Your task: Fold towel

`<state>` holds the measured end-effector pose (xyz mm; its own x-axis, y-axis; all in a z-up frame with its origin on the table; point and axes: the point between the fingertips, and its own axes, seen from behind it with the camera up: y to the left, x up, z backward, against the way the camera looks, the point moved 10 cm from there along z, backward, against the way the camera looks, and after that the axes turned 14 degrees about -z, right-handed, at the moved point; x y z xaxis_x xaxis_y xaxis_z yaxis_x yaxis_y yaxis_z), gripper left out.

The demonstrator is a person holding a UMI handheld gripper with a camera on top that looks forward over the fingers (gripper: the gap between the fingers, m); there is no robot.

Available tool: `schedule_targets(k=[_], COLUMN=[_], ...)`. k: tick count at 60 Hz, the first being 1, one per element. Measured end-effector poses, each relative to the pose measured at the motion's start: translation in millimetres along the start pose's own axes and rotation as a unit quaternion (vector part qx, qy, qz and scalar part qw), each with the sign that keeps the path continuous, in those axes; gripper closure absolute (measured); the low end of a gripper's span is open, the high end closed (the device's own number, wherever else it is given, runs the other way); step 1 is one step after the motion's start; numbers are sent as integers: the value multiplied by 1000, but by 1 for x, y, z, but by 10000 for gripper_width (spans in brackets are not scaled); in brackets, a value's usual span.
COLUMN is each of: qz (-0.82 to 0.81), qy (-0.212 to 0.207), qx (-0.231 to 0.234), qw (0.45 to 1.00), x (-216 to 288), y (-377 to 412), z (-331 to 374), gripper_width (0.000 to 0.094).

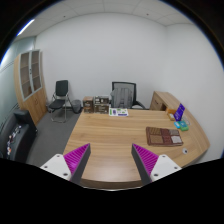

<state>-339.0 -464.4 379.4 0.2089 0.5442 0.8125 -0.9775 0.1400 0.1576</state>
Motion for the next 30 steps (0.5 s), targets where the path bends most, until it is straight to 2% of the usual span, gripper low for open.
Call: schedule_targets(k=[9,10,19,30], qz=[-1,-1,-9,-15], qy=[10,13,37,68], qx=[1,-4,-13,-51], qw=[1000,1000,999,996], x=[-9,-6,-34,-74], y=[-32,-15,-57,-126], z=[-13,-7,-24,-61], gripper_width=[75,75,78,76])
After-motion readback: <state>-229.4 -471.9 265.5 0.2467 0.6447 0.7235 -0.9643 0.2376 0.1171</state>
